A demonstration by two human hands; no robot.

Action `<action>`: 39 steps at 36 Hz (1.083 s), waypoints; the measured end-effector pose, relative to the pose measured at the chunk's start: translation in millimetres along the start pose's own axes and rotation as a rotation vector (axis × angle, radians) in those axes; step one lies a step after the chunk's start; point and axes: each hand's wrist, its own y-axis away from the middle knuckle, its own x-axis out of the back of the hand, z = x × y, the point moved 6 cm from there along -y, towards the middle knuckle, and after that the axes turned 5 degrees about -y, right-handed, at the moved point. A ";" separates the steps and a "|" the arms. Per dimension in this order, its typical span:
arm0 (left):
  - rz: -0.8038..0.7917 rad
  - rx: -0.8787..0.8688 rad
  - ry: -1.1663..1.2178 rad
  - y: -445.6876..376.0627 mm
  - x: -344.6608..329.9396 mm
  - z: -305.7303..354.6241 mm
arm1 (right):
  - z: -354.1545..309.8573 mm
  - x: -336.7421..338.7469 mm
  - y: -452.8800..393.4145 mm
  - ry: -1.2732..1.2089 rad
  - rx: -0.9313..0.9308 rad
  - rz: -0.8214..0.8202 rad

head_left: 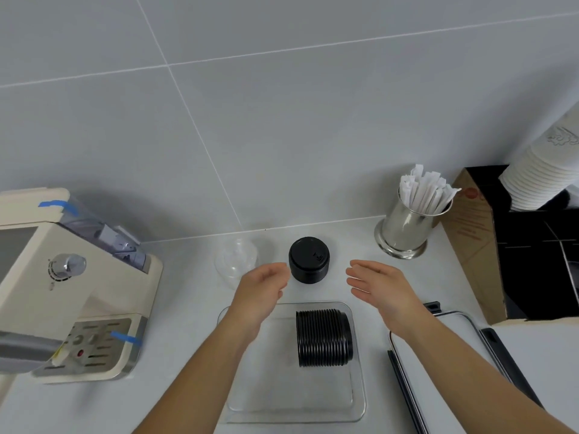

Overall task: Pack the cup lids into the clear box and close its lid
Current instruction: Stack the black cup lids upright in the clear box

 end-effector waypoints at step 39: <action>-0.048 0.270 -0.022 -104.2 -36.1 -27.3 | 33.3 -34.9 -100.7 0.085 -0.182 -0.061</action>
